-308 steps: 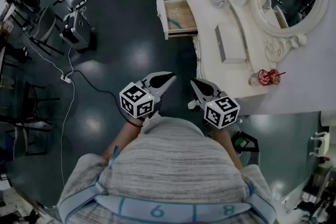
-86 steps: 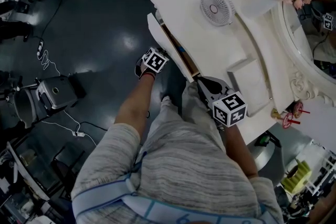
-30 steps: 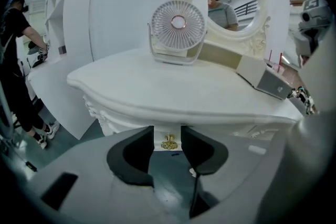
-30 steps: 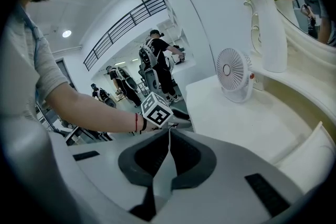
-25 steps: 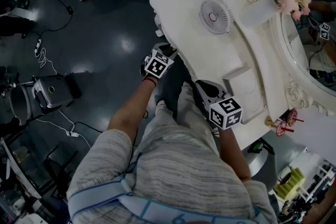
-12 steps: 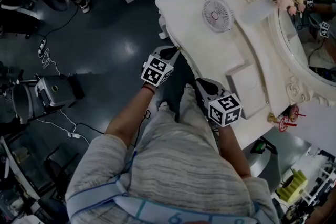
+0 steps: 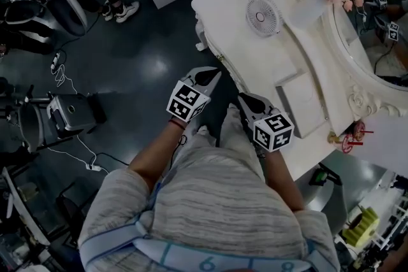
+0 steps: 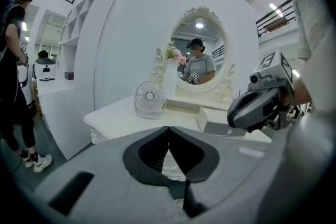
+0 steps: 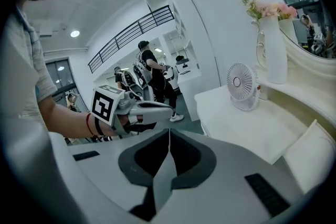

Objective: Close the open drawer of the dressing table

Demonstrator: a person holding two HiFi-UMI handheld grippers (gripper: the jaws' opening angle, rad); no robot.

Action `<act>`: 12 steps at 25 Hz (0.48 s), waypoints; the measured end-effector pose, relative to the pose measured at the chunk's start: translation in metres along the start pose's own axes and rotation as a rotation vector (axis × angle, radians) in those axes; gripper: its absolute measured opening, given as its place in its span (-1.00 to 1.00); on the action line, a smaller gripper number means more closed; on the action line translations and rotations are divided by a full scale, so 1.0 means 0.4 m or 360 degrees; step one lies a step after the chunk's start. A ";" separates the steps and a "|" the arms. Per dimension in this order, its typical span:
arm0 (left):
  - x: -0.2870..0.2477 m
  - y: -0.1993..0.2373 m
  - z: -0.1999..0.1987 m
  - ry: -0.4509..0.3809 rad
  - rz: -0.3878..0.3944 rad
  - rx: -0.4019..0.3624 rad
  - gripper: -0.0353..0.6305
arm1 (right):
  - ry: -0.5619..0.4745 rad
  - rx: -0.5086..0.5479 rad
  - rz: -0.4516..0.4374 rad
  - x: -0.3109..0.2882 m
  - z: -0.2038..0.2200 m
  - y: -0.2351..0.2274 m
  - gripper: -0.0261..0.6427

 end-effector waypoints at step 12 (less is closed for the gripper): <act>0.139 -0.110 -0.025 -0.0079 0.0059 0.0006 -0.85 | -0.0118 0.0051 -0.0037 0.036 -0.034 0.067 -0.89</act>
Point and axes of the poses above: the fingertips, and each gripper's own axes: x backward along the fingers, y to its left, z out of its underside, the point moved 3 cm from there along x, backward along the fingers, and after that the axes turned 1 degree about -y, right-handed, at the moved point
